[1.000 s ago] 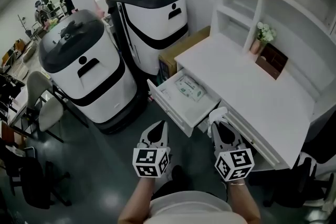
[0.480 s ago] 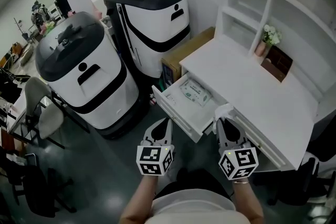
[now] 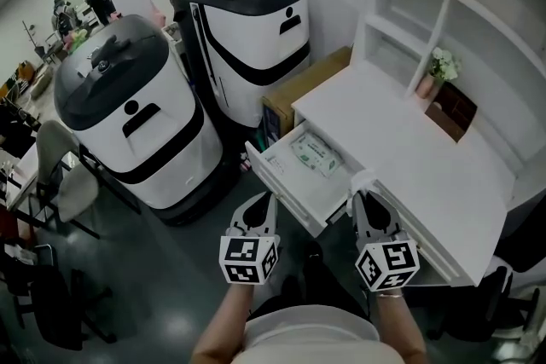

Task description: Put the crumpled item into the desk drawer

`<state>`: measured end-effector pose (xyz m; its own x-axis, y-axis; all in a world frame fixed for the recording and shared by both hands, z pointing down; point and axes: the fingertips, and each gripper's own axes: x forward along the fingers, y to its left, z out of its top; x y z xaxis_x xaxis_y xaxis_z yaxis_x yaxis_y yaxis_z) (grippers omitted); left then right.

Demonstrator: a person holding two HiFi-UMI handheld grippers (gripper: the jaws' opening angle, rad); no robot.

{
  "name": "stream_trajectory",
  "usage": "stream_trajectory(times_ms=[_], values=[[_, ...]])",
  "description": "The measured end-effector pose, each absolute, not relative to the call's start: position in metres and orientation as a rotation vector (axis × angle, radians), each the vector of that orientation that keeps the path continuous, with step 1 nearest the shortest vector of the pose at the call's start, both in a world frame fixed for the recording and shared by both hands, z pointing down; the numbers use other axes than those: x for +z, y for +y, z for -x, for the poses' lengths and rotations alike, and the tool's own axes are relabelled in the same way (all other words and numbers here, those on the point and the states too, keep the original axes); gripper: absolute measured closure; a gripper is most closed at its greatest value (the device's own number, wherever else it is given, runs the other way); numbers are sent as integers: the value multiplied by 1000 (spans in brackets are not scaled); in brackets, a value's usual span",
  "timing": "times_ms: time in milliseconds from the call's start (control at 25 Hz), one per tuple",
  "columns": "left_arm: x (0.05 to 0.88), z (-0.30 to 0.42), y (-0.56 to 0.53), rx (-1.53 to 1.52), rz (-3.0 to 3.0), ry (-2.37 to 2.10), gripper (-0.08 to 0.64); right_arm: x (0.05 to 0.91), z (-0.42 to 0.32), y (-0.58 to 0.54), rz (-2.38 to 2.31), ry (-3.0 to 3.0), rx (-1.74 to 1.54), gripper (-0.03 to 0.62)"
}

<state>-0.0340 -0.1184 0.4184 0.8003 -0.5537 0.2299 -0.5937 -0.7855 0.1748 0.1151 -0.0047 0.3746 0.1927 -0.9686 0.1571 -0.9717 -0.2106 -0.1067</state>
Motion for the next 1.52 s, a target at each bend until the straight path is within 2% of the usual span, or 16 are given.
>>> stream_trajectory(times_ms=[800, 1520], values=[[435, 5, -191, 293, -2641, -1067, 568, 407, -151, -104, -2189, -2118, 383, 555], [465, 9, -224, 383, -2499, -1245, 568, 496, -145, -170, -1841, -2177, 589, 555]])
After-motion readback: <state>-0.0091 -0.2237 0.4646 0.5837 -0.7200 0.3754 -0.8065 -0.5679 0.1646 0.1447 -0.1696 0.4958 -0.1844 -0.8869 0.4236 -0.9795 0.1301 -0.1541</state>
